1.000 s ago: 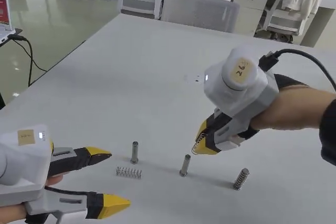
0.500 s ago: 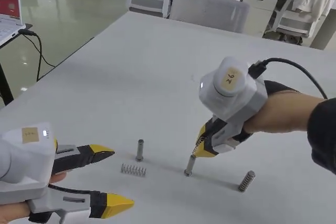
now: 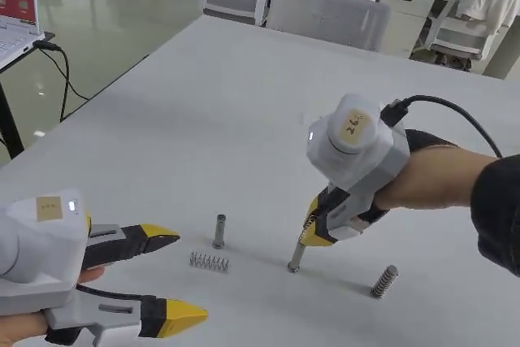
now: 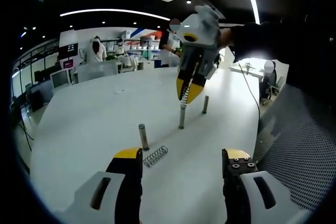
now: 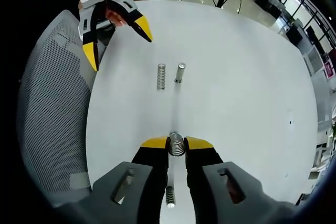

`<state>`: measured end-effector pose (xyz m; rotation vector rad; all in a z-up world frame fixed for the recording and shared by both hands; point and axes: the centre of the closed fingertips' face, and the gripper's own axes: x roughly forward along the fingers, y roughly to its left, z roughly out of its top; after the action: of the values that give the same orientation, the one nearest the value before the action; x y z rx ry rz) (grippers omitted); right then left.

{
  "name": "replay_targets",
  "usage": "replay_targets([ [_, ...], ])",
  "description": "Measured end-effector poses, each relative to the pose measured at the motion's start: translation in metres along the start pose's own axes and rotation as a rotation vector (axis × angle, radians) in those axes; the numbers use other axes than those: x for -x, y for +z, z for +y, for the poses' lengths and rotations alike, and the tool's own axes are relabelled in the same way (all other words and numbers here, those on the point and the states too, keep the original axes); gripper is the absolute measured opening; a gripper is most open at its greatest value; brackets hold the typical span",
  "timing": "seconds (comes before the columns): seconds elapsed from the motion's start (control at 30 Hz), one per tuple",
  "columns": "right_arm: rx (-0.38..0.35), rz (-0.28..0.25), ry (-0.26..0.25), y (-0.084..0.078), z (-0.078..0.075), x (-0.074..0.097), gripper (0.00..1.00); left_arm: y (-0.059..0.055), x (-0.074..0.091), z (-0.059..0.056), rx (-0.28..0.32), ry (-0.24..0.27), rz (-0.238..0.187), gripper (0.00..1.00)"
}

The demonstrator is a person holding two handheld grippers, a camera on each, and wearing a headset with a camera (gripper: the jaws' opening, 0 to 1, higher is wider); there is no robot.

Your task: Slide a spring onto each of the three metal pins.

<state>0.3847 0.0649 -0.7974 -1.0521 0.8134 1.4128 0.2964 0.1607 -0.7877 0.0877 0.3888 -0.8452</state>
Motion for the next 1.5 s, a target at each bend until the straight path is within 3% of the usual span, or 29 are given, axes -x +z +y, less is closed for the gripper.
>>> replay_targets([
  [0.87, -0.049, 0.055, 0.024, -0.018, 0.006, -0.052, 0.13, -0.004, 0.0, 0.0, 0.004, -0.004, 0.006, 0.59],
  [1.17, -0.064, 0.071, 0.037, -0.024, 0.008, -0.059, 0.15, -0.005, 0.001, 0.001, 0.009, 0.0, 0.006, 0.59],
  [1.5, -0.063, 0.04, 0.027, -0.019, 0.006, -0.053, 0.27, -0.005, 0.0, 0.0, 0.009, 0.0, 0.008, 0.59],
])
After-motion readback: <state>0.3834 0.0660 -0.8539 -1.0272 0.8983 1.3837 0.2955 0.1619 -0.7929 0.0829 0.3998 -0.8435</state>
